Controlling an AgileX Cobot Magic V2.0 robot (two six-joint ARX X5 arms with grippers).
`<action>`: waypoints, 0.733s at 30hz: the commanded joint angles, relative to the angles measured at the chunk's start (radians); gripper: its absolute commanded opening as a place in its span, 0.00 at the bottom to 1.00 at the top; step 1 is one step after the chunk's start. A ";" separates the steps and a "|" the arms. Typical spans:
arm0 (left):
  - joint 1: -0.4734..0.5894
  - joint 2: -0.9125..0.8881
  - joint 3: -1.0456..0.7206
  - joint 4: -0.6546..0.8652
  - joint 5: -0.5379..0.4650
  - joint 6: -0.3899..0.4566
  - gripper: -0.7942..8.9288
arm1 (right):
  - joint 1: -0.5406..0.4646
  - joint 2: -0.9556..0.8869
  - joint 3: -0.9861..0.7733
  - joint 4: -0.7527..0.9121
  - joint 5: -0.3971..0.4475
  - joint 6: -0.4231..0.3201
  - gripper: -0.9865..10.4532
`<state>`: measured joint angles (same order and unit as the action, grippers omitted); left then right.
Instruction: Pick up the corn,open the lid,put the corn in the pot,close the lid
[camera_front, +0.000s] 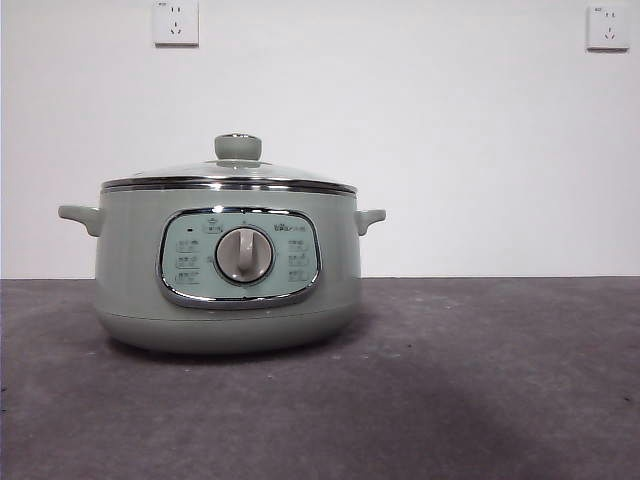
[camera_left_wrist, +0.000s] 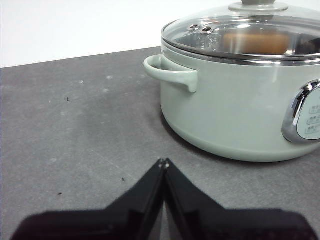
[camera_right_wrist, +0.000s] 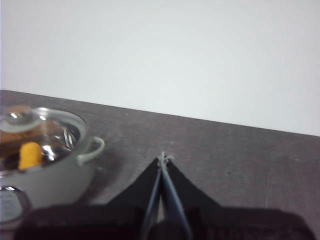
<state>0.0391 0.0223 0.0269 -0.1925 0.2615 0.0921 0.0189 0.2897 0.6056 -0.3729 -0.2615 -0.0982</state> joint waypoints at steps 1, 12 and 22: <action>0.004 0.000 -0.008 0.007 0.000 -0.010 0.08 | -0.001 -0.072 -0.172 0.121 0.008 -0.002 0.09; 0.004 0.000 -0.008 0.007 0.000 -0.010 0.08 | -0.001 -0.282 -0.522 0.212 0.100 0.002 0.09; 0.004 0.001 -0.008 0.007 0.000 -0.010 0.08 | -0.001 -0.282 -0.591 0.203 0.143 0.000 0.09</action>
